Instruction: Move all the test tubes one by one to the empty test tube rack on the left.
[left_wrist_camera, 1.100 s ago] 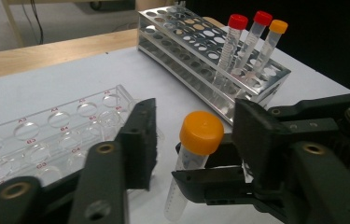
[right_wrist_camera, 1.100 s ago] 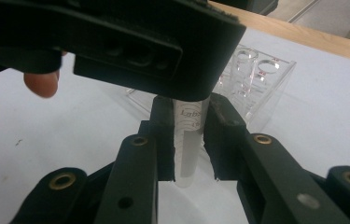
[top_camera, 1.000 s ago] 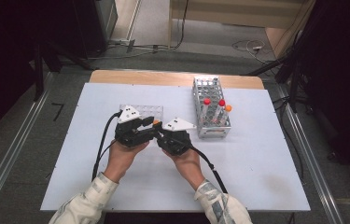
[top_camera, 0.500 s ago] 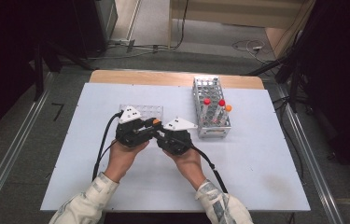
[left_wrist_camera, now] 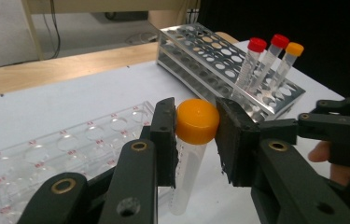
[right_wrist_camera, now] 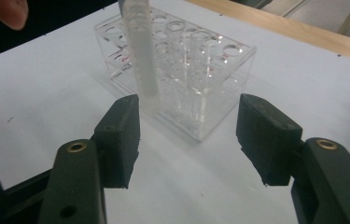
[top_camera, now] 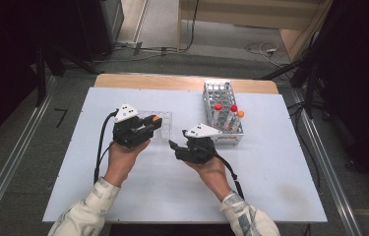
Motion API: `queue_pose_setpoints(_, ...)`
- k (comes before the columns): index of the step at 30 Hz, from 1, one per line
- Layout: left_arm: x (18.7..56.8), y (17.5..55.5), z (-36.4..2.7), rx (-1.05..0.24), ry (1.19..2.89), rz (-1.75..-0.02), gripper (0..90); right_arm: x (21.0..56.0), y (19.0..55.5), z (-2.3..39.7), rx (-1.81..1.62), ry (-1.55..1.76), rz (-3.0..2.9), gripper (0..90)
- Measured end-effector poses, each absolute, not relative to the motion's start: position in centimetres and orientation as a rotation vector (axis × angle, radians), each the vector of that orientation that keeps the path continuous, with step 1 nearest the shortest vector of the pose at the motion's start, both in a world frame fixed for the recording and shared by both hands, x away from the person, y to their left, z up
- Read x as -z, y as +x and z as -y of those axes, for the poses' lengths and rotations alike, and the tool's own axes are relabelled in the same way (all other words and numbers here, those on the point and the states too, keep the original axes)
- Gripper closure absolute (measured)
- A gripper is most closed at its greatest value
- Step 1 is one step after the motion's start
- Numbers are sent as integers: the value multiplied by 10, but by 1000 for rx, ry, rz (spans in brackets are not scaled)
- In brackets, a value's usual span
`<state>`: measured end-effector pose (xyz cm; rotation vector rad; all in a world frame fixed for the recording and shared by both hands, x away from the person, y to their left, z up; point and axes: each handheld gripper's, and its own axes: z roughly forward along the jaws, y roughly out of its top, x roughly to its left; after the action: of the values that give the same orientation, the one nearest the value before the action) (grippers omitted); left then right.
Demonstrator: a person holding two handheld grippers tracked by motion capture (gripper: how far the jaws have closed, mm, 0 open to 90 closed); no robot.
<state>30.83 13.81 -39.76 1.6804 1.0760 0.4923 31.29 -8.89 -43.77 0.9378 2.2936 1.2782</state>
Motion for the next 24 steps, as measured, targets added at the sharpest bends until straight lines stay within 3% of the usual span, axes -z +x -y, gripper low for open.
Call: queue_pose_setpoints(24, 376, 331, -152, -615, 1665, -1133, 697, 435, 315, 108, -1285, 974, -2256, 374)
